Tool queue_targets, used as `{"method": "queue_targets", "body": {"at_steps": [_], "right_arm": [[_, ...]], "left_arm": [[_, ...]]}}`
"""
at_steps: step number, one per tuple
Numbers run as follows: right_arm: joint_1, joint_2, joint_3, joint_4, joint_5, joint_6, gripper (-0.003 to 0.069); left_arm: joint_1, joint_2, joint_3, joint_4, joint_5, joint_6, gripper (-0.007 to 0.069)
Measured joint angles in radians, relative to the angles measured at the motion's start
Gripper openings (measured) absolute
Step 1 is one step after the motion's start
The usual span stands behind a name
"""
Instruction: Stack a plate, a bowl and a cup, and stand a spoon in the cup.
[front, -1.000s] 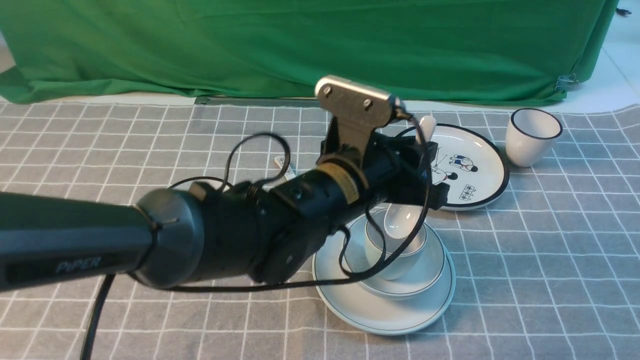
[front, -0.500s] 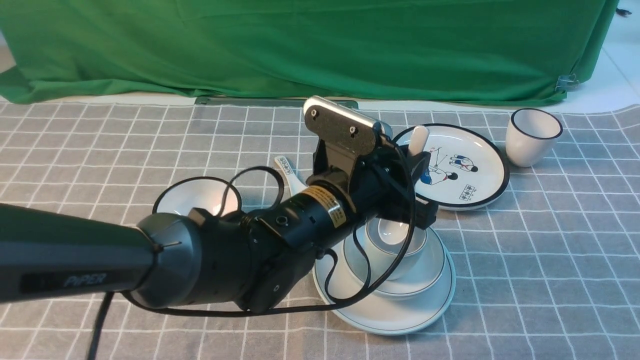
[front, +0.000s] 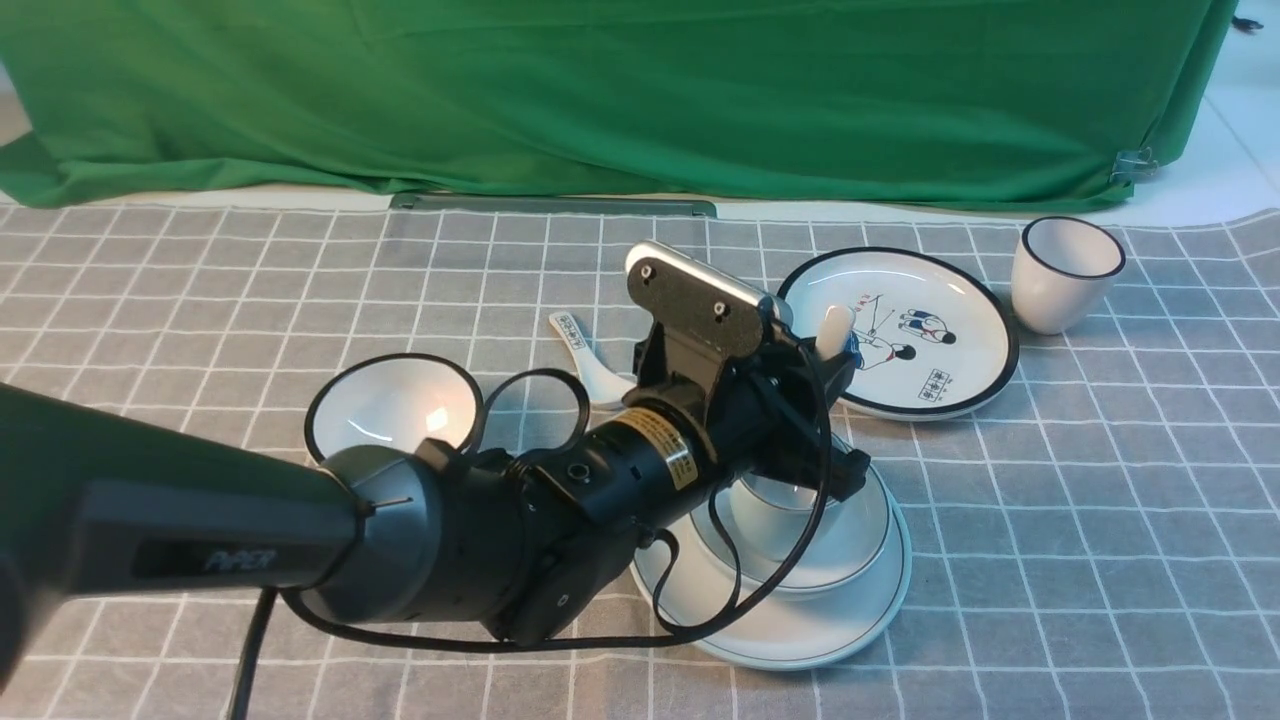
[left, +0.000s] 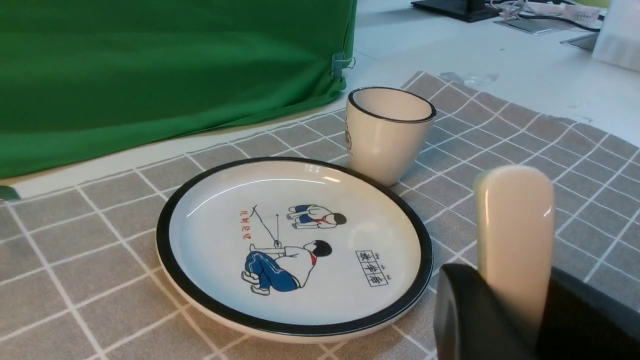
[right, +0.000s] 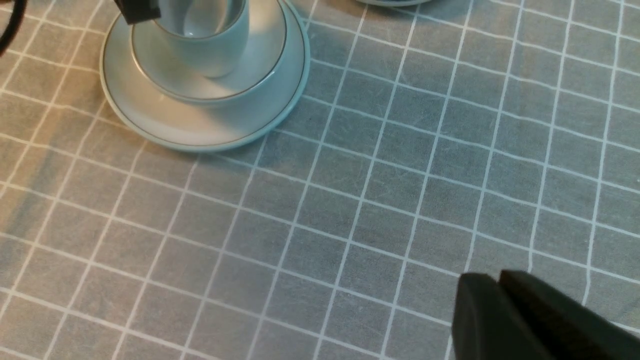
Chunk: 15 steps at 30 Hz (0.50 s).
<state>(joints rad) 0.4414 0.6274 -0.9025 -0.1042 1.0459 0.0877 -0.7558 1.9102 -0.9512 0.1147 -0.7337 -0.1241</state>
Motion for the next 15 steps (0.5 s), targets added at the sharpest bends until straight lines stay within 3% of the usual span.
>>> {"method": "queue_targets", "body": {"at_steps": [6,9,12,15], "right_arm": [[0.0,0.0,0.0,0.0,-0.002,0.0,0.0087],[0.0,-0.001,0.0,0.0,-0.028,0.0,0.0087],[0.0,-0.014,0.0,-0.008,-0.075,0.0,0.0087],[0.0,-0.092,0.001,-0.034,-0.132,0.006,0.0087]], "left_arm": [[0.0,-0.067,0.0,0.002,0.221,-0.035,0.0349],[0.0,-0.156,0.0,0.002,0.318,-0.036,0.0382],[0.0,-0.265,0.0,0.002,0.422,-0.036,0.0367],[0.0,-0.434,0.001,0.005,0.631,-0.035,0.0252]]}}
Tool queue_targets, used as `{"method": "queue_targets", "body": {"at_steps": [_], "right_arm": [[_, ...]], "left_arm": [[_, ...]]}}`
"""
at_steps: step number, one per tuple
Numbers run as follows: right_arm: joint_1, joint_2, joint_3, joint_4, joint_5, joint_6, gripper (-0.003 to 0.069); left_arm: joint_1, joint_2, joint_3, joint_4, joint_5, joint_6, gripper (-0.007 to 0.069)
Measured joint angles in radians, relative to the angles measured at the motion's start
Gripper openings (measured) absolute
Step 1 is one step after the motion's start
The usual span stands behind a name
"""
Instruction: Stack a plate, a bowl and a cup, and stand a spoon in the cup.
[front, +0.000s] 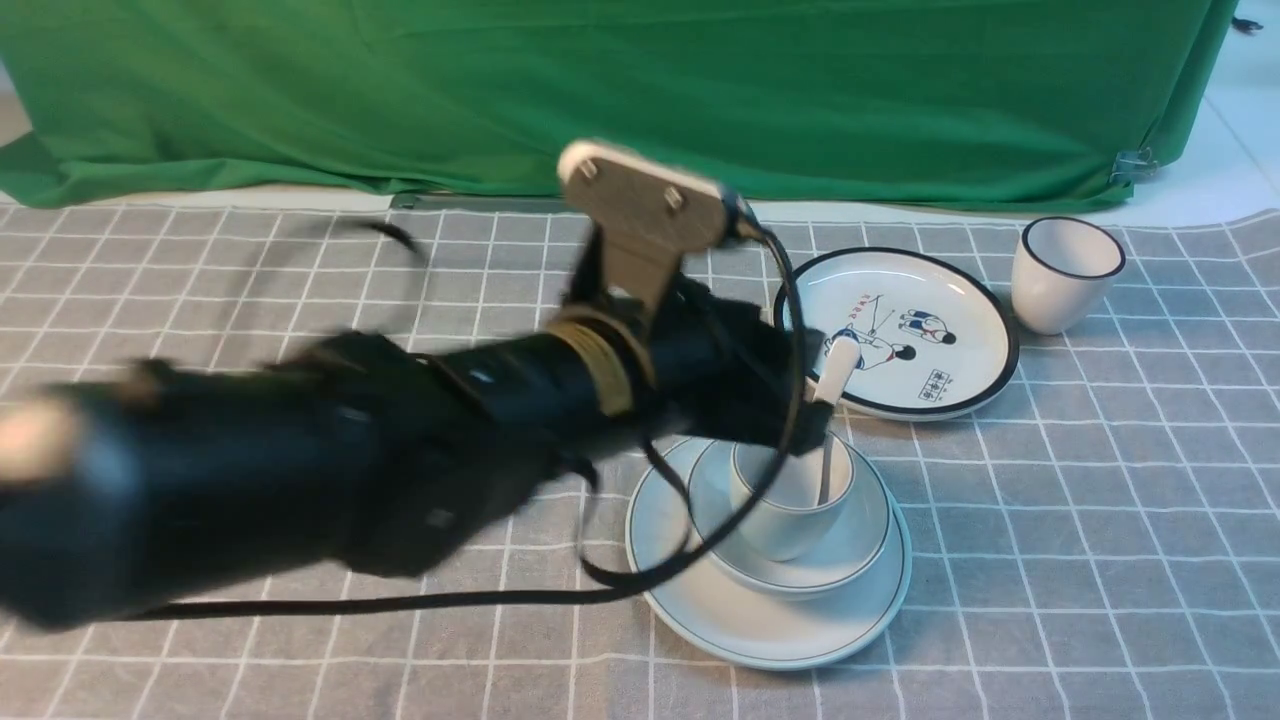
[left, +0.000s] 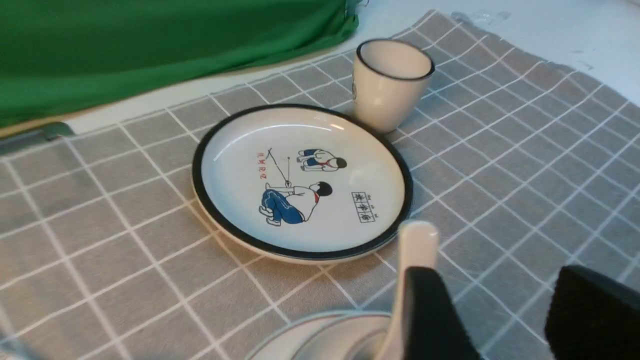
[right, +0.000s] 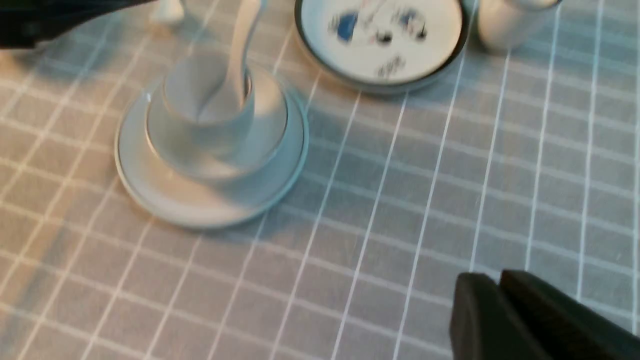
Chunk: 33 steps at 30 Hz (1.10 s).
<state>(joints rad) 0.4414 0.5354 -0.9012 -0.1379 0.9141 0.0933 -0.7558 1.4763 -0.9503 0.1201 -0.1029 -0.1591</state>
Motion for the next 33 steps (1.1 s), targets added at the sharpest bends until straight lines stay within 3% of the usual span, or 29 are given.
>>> {"method": "queue_targets", "body": {"at_steps": [3,6,7,11,19,33], "right_arm": [[0.0,-0.142,0.017,-0.046,-0.075,0.003,0.0087],[0.0,-0.271,0.041,-0.097,-0.155,0.003,0.0087],[0.0,-0.404,0.08,-0.145,-0.254,0.017,0.0087],[0.0,-0.541,0.156,-0.196,-0.413,0.026,0.0087],[0.0,-0.468,0.177,-0.183,-0.418,0.032,0.009],[0.0,-0.468,0.177,-0.179,-0.419,0.033,0.0115]], "left_arm": [[0.0,-0.149,0.028,0.012,0.134,0.014,0.0084],[0.0,-0.263,0.094,0.014,0.161,0.019,0.0031],[0.0,-0.35,0.167,0.015,0.158,0.009,0.0011],[0.0,-0.512,0.33,0.015,0.096,-0.046,0.0002],[0.0,-0.775,0.596,0.015,0.05,-0.084,0.0001],[0.0,-0.859,0.63,0.013,0.051,-0.085,0.001]]}}
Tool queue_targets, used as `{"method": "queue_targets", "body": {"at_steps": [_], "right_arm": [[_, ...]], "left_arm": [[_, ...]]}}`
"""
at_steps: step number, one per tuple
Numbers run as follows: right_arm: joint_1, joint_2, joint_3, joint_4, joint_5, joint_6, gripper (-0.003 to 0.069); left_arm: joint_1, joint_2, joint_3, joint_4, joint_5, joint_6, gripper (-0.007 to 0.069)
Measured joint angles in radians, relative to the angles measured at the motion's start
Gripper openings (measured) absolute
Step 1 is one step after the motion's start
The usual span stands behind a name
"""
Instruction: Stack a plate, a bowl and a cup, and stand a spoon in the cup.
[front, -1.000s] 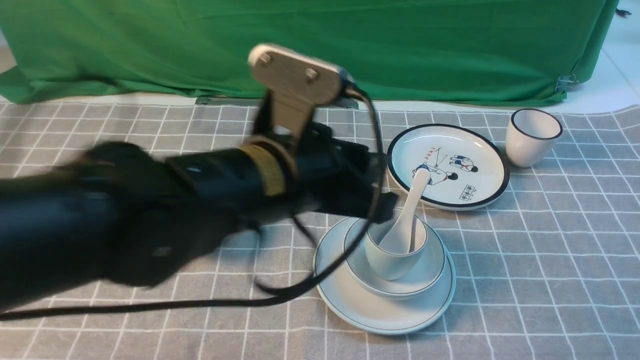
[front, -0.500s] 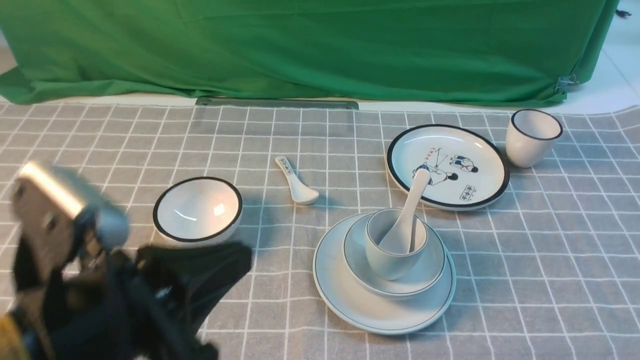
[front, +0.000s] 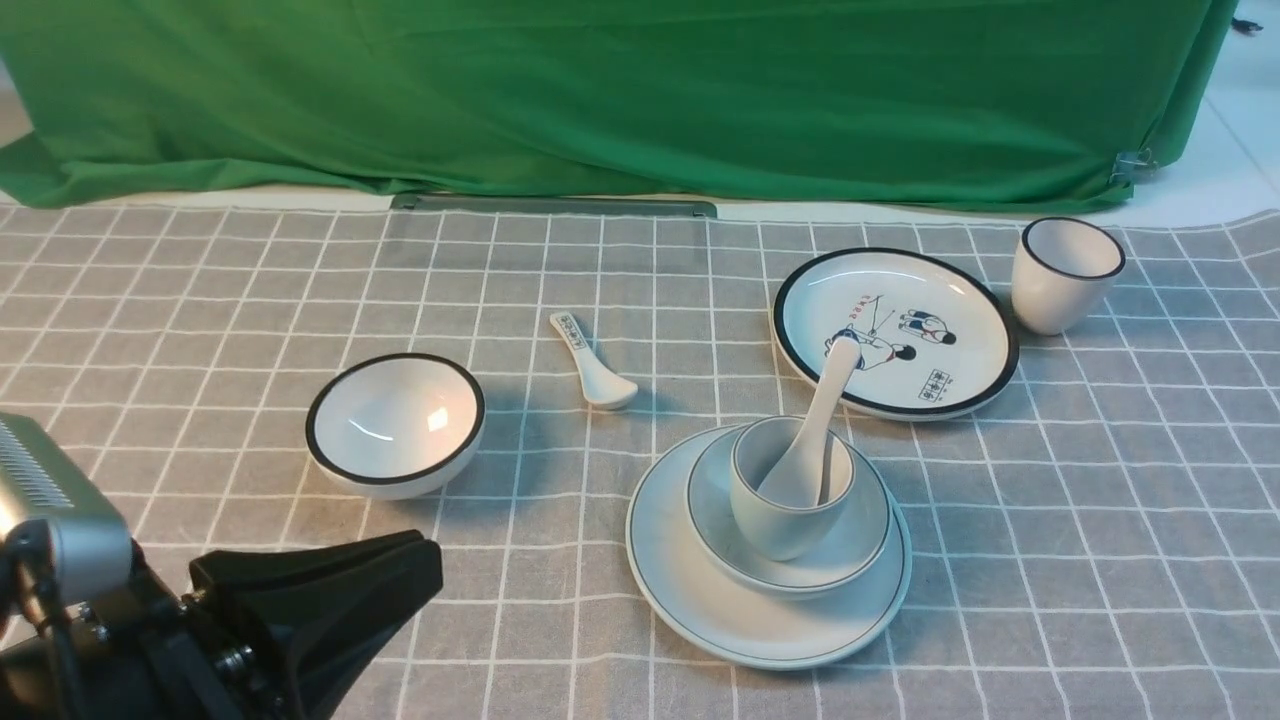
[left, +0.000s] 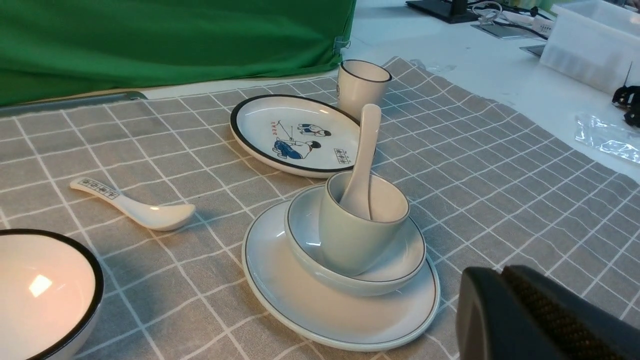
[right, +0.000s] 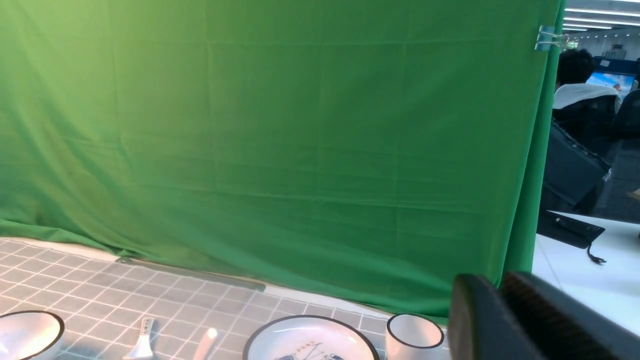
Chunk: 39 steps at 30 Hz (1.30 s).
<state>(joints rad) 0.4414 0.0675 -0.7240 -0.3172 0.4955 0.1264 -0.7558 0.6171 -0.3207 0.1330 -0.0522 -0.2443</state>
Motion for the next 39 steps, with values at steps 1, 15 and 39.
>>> {"method": "queue_targets", "body": {"at_steps": [1,15,39], "right_arm": [[0.0,0.0,0.0,0.0,0.0,0.0,0.0118],[0.0,0.0,0.0,0.001,0.0,0.0,0.014],[0.0,0.0,0.0,0.001,0.0,0.001,0.0195]], "left_arm": [[0.0,0.0,0.0,0.0,0.0,0.0,0.001],[0.009,-0.033,0.005,-0.047,0.022,0.105,0.0011],[0.738,-0.613,0.327,-0.199,0.27,0.304,0.0011]]}}
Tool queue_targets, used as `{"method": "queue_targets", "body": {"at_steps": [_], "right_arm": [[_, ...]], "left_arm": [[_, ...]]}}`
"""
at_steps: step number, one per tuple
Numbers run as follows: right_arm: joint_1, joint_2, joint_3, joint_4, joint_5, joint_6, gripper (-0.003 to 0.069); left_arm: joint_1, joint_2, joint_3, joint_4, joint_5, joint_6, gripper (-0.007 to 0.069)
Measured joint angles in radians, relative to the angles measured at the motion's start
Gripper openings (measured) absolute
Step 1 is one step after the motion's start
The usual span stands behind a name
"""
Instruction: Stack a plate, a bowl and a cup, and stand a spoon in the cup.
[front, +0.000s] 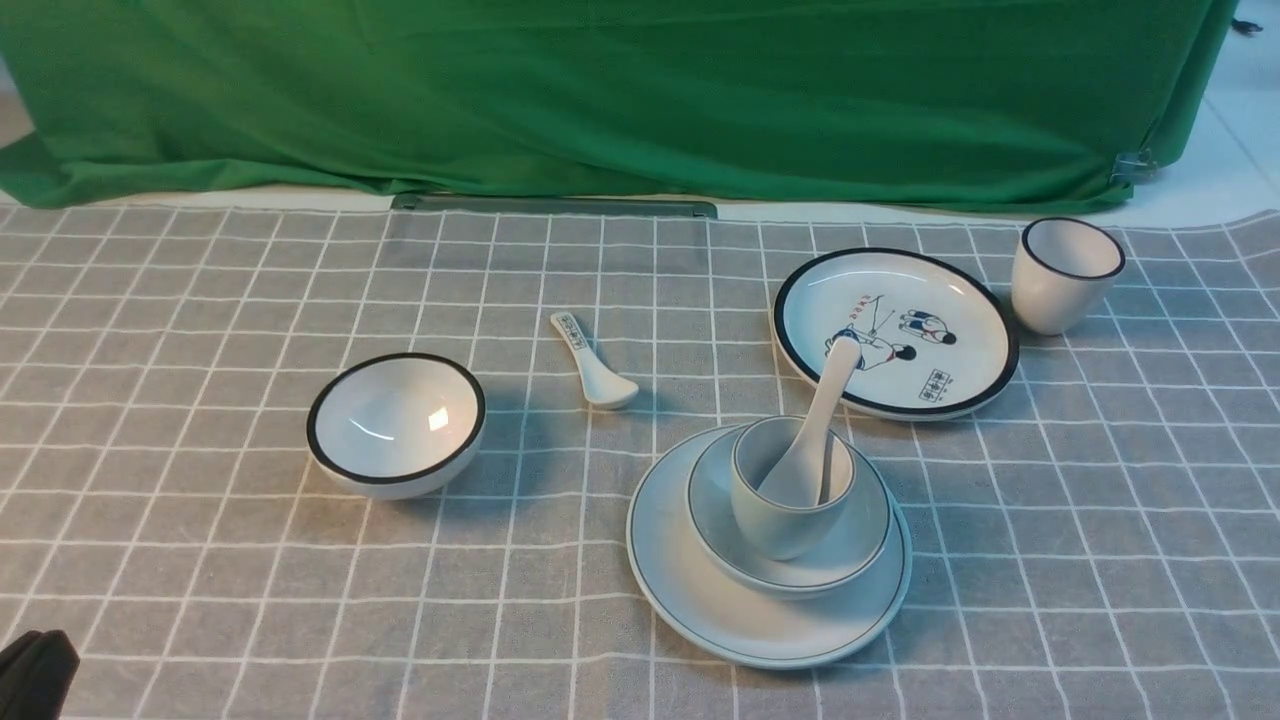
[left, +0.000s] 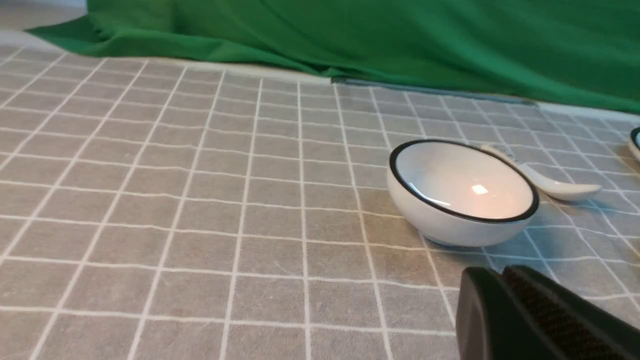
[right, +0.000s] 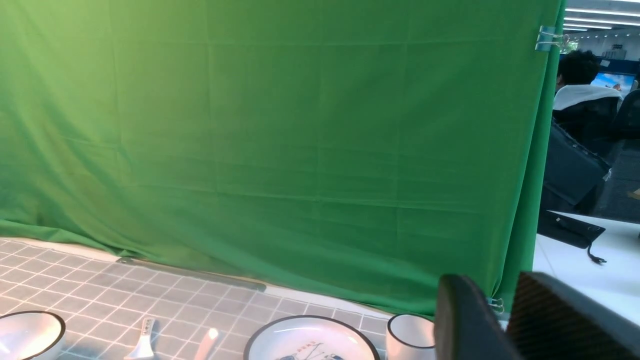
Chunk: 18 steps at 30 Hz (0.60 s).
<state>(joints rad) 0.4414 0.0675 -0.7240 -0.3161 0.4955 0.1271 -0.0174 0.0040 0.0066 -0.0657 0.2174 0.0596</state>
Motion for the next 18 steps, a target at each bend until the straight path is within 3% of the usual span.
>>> {"method": "queue_targets", "body": {"at_steps": [18], "right_arm": [[0.0,0.0,0.0,0.0,0.0,0.0,0.0214]], "left_arm": [[0.0,-0.002,0.0,0.02,0.006,0.02,0.0016]]}}
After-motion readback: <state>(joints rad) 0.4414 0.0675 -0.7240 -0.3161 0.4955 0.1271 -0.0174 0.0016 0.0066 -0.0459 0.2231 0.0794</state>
